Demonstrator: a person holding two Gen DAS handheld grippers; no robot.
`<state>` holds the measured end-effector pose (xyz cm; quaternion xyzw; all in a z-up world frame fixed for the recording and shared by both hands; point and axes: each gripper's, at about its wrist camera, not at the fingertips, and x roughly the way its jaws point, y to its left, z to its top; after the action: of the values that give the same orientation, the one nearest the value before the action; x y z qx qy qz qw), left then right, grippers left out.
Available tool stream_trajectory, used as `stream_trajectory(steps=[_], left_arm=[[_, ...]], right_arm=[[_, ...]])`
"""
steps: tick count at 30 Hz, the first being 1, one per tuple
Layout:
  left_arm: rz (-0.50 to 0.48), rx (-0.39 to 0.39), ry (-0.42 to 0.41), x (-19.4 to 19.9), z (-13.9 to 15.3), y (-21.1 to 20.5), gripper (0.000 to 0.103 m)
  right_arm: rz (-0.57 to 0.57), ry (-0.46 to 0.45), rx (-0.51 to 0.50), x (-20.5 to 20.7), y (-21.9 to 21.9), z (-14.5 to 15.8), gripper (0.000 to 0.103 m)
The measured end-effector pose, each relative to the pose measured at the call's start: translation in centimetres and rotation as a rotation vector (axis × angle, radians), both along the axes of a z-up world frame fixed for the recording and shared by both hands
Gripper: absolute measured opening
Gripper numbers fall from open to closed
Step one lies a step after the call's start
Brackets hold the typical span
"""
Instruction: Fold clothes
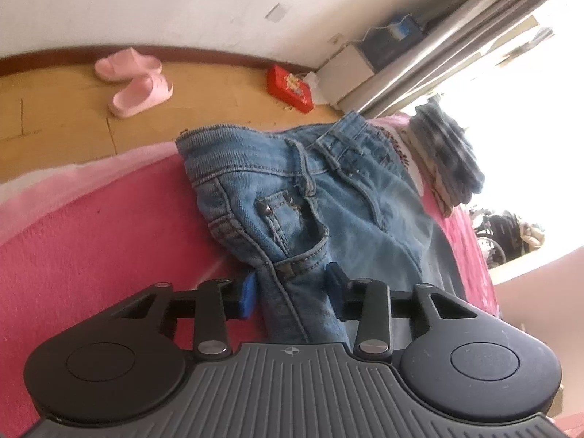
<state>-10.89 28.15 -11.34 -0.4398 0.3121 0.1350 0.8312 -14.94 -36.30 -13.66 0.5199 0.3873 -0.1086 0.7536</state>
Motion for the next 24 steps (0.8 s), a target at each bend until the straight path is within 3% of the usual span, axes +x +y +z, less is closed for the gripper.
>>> stream_trajectory(steps=[5,8,13,18,24], left_arm=[[-0.013,0.060,0.019,0.5,0.6,-0.5,0.025],[-0.015,0.102,0.019,0.6,1.1,-1.0,0.021],[-0.041,0.247,-0.002,1.0,3.1,-2.7,0.018],[-0.049,0.304,-0.060,2.1,5.1,-3.4,0.017],[-0.057,0.338,-0.105,5.3,7.0,-4.1,0.017]], right_arm=[[0.010,-0.011,-0.113,0.2,0.8,0.5,0.010],[0.032,-0.031,-0.171,0.2,1.3,1.2,0.005],[0.120,-0.110,-0.349,1.1,2.6,4.5,0.004],[0.181,-0.206,-0.509,2.7,3.9,7.8,0.004],[0.211,-0.304,-0.554,7.2,3.3,10.7,0.004]])
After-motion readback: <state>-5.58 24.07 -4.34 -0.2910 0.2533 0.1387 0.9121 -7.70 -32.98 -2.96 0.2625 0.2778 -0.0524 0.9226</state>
